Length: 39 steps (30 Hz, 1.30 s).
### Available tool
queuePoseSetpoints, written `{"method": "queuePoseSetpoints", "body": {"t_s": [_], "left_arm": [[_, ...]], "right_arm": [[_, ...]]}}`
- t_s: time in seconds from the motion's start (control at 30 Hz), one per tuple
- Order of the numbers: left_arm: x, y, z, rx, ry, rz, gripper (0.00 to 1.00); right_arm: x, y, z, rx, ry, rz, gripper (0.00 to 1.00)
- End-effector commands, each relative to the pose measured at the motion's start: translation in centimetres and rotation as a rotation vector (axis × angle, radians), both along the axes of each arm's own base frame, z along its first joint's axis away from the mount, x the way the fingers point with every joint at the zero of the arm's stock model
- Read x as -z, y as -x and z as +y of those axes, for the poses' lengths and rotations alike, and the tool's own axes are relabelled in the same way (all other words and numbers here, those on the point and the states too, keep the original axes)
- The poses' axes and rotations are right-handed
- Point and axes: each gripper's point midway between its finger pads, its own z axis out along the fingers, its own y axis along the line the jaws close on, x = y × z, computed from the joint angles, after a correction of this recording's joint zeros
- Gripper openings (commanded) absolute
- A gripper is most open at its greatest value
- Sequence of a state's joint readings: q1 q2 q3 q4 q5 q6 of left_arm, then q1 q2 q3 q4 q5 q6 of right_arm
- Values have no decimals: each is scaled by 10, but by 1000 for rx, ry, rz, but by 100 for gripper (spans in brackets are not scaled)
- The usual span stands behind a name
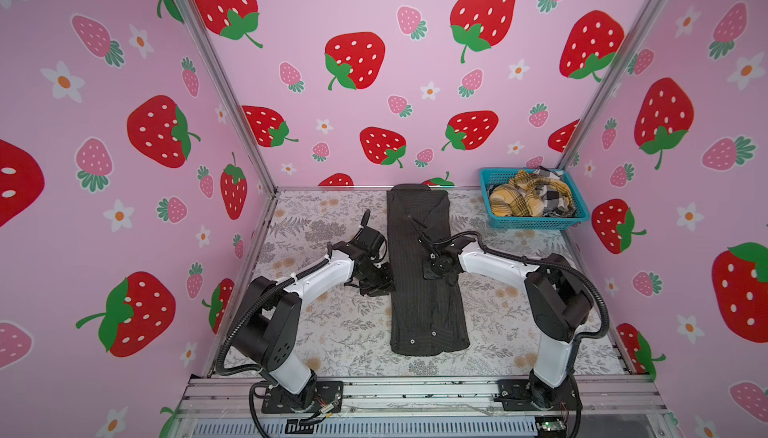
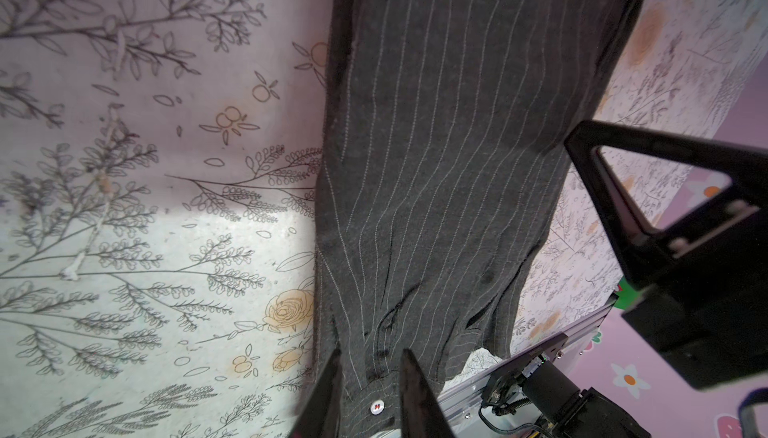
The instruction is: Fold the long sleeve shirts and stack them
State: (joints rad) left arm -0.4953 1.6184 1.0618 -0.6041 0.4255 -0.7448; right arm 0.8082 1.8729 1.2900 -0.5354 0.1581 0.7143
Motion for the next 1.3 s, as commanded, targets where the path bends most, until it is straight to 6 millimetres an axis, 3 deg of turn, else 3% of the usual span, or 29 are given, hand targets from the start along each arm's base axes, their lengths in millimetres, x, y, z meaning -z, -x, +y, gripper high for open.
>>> {"method": "queuePoseSetpoints", "body": {"t_s": [0.0,0.2,0.33,0.5,0.6,0.7,0.87,1.07,1.27], "left_arm": [[6,5,8,-3,-30,16,26],[17,13,11,-4,-39,46,38],[22,26,16,-5,-43,72,45],[32,46,12,-12,30,131,56],[39,59,7,-21,83,194,54],[40,72,1,-33,157,239,49],[36,87,-2,-13,204,249,51],[54,105,0,-13,196,335,42],[59,115,-2,1,191,364,33]], "right_arm": [[12,4,-17,41,44,17,0],[39,2,-15,34,57,66,0],[20,0,-10,31,23,35,1],[-25,18,-24,18,-23,-21,48],[-33,44,-44,14,-54,-5,62],[-23,75,-57,-13,-106,67,67],[5,119,-71,-29,-162,192,70],[22,148,-76,-10,-235,285,65],[36,170,-89,27,-255,338,57]]}}
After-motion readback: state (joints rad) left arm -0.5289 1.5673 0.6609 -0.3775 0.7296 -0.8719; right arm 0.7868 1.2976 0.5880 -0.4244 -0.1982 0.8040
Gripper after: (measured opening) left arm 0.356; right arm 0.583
